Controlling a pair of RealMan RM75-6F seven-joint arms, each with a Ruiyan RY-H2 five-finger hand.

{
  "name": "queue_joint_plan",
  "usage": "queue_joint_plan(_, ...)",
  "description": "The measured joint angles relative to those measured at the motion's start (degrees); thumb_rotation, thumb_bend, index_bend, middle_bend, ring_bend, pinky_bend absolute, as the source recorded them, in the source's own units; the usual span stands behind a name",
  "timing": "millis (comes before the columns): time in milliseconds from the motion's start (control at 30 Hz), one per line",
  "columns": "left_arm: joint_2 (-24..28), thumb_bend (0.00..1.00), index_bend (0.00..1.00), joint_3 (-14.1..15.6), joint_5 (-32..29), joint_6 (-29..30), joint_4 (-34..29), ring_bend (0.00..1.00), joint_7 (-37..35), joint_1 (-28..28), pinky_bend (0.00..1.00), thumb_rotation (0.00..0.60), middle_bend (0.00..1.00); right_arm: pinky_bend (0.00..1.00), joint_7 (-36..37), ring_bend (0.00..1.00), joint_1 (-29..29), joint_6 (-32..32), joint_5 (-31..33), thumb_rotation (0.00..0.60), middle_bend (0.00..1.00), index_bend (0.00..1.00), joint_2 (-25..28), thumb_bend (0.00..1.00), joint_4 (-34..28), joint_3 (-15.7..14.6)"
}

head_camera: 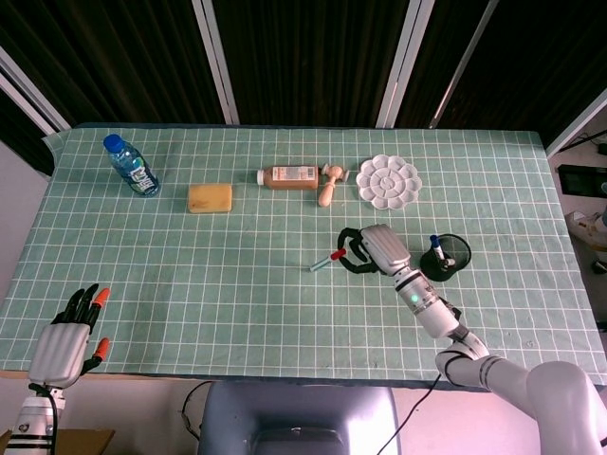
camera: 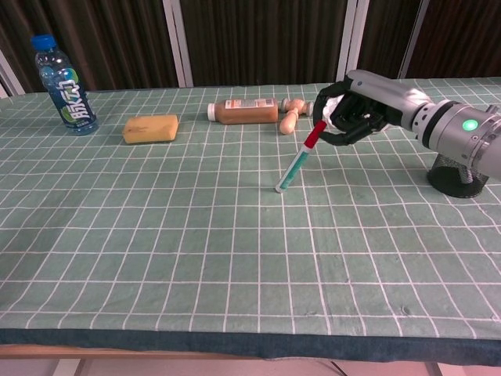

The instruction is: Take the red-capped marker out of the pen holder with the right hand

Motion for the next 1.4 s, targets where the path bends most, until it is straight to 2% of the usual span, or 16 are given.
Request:
queue_joint_plan(167, 0.0, 0.39, 0.06, 0.0, -0.1, -0.1, 0.0, 0.04, 0.0, -0.1, 0.36, 0.600, 0.00, 0.96, -1.4, 0.99, 0.0, -2.2, 1.1, 0.600, 1.00, 0.51, 2.2, 0.67, -1.6, -0.5)
queue_joint_plan(233, 0.0, 0.39, 0.06, 0.0, -0.1, -0.2, 0.0, 0.04, 0.0, -0.1, 0.36, 0.600, 0.00, 0.93, -2.8, 0.95, -0.1, -3.0, 1.6, 0.600, 0.96, 0.43, 3.1, 0.60, -2.6, -0.5)
queue_joint_plan(333, 0.0, 0.39, 0.06, 0.1, 0.0, -0.2, 0.0, 0.04, 0.1, -0.1, 0.36, 0.600, 0.00, 0.88, -5.9, 0.79, -0.3, -4.6, 2.5, 0.600, 0.78, 0.21, 4.9, 0.45, -4.4, -0.7)
queue_joint_plan(400, 0.0, 0.39, 0.06, 0.1, 0.0, -0.2, 0.0, 0.04, 0.2, -0.1, 0.36, 0.600, 0.00, 0.81, -8.5, 0.62, -0.4, -5.6, 3.3, 0.600, 0.61, 0.08, 6.2, 0.36, -6.0, -0.8)
queue_joint_plan(500, 0.0, 0.39, 0.06, 0.1, -0.1, -0.3, 0.0, 0.04, 0.3, -0.1, 0.36, 0.600, 0.00, 0.66, -13.8, 0.38, -0.9, -6.7, 5.0, 0.600, 0.38, 0.00, 8.8, 0.30, -10.1, -0.6)
queue_joint_plan(600, -0.1, 0.39, 0.06, 0.0, -0.3, -0.3, 0.0, 0.04, 0.4, -0.1, 0.36, 0.600, 0.00, 0.54, -16.0, 0.27, -2.1, -4.7, 5.7, 0.600, 0.29, 0.00, 10.8, 0.28, -14.4, 0.1)
queue_joint_plan(700, -0.1, 0.39, 0.06, 0.0, -0.4, -0.4, 0.0, 0.04, 0.5, -0.2, 0.36, 0.600, 0.00, 0.45, -16.3, 0.25, -3.9, 0.5, 5.3, 0.600, 0.29, 0.02, 12.1, 0.28, -17.1, 1.0)
queue_joint_plan(767, -0.1, 0.39, 0.06, 0.1, -0.3, -0.5, 0.0, 0.04, 0.6, -0.2, 0.36, 0.600, 0.00, 0.39, -16.7, 0.25, -6.0, 6.3, 4.6, 0.600, 0.29, 0.06, 13.6, 0.28, -20.4, 1.5)
queue_joint_plan(867, 0.0, 0.39, 0.06, 0.3, -0.1, -0.6, -0.1, 0.05, 0.8, -0.3, 0.36, 0.600, 0.00, 0.32, -18.6, 0.23, -9.8, 14.4, 4.1, 0.600, 0.29, 0.07, 17.4, 0.28, -27.6, 1.7)
queue_joint_plan(967, 0.0, 0.39, 0.06, 0.4, 0.1, -0.7, -0.2, 0.05, 1.1, -0.3, 0.36, 0.600, 0.00, 0.26, -22.6, 0.18, -14.3, 18.2, 4.8, 0.600, 0.25, 0.08, 22.5, 0.28, -36.5, 1.0)
queue_joint_plan(1033, 0.0, 0.39, 0.06, 0.4, 0.0, -0.7, -0.2, 0.05, 1.1, -0.4, 0.36, 0.600, 0.00, 0.24, -26.8, 0.15, -17.6, 19.3, 6.2, 0.600, 0.21, 0.08, 26.1, 0.28, -42.4, -0.1)
queue_joint_plan(1133, -0.1, 0.39, 0.06, 0.5, 0.2, -0.7, -0.2, 0.05, 1.4, -0.4, 0.36, 0.600, 0.00, 0.22, -33.7, 0.10, -22.1, 20.9, 8.8, 0.600, 0.15, 0.05, 29.3, 0.28, -47.2, -1.9)
queue_joint_plan(1233, -0.2, 0.39, 0.06, 0.6, 0.5, -0.7, -0.2, 0.05, 1.7, -0.5, 0.36, 0.600, 0.00, 0.22, -39.0, 0.09, -26.5, 23.1, 11.2, 0.600, 0.12, 0.04, 30.1, 0.28, -48.6, -3.7)
queue_joint_plan(1400, -0.6, 0.39, 0.06, 0.7, 1.1, -0.6, 0.0, 0.05, 1.9, -0.5, 0.36, 0.600, 0.00, 0.22, -40.1, 0.08, -29.2, 24.7, 10.8, 0.600, 0.12, 0.03, 29.0, 0.28, -47.5, -5.4)
